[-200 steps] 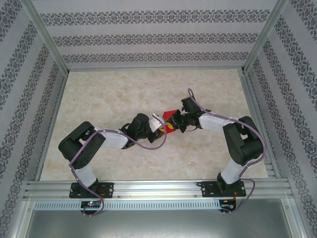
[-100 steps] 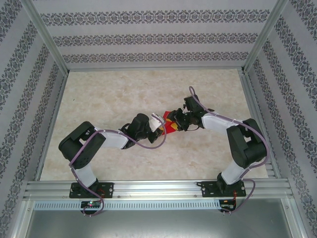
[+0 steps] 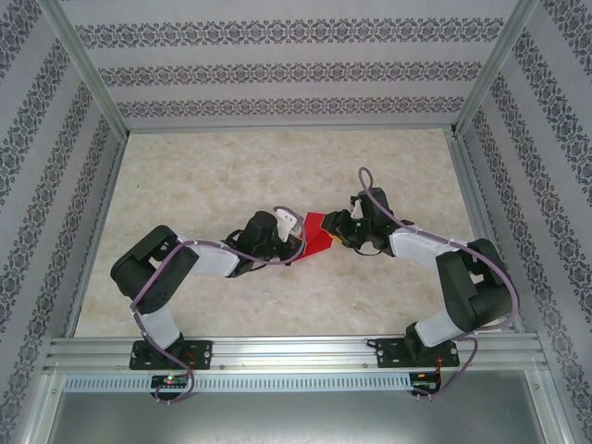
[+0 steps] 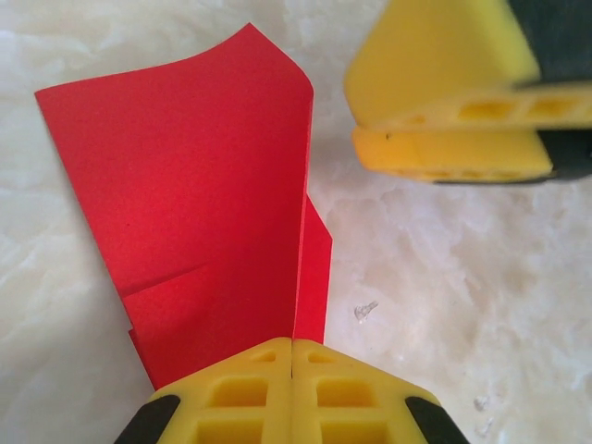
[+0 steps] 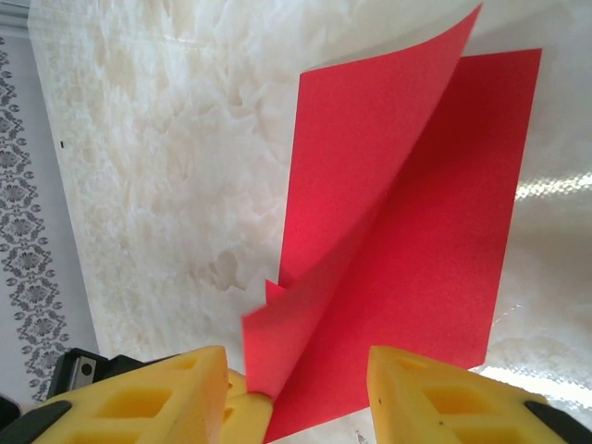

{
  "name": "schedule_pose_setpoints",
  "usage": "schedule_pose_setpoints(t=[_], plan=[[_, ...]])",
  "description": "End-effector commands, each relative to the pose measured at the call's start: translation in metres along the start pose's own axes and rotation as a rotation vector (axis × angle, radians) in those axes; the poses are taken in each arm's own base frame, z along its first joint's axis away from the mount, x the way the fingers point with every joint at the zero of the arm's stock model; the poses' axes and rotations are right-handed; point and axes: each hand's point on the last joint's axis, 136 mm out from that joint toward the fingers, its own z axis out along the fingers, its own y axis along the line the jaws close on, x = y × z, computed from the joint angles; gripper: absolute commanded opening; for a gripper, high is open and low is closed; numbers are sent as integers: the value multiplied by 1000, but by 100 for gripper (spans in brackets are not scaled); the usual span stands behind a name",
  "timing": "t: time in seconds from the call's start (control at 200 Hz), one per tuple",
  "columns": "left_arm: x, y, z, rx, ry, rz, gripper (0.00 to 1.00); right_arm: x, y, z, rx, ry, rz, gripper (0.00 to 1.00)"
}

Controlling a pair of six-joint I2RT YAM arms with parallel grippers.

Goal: Fold a paper plane with a square sheet of paper (pick it up from the middle)
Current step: Fourth fold the wing at the center of the table.

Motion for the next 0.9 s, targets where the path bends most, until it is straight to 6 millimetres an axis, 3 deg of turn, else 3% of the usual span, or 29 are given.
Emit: schedule_pose_setpoints(t=[0.0, 0.485, 0.899], plan=[[-5, 3, -4, 34, -36, -173, 1, -5, 9, 5, -62, -24, -83, 43], [-7, 22, -11, 27, -65, -364, 2, 5, 20, 45, -58, 78, -116, 41], [2, 35, -10, 9, -41, -438, 4, 4, 3, 61, 15, 99, -77, 44]])
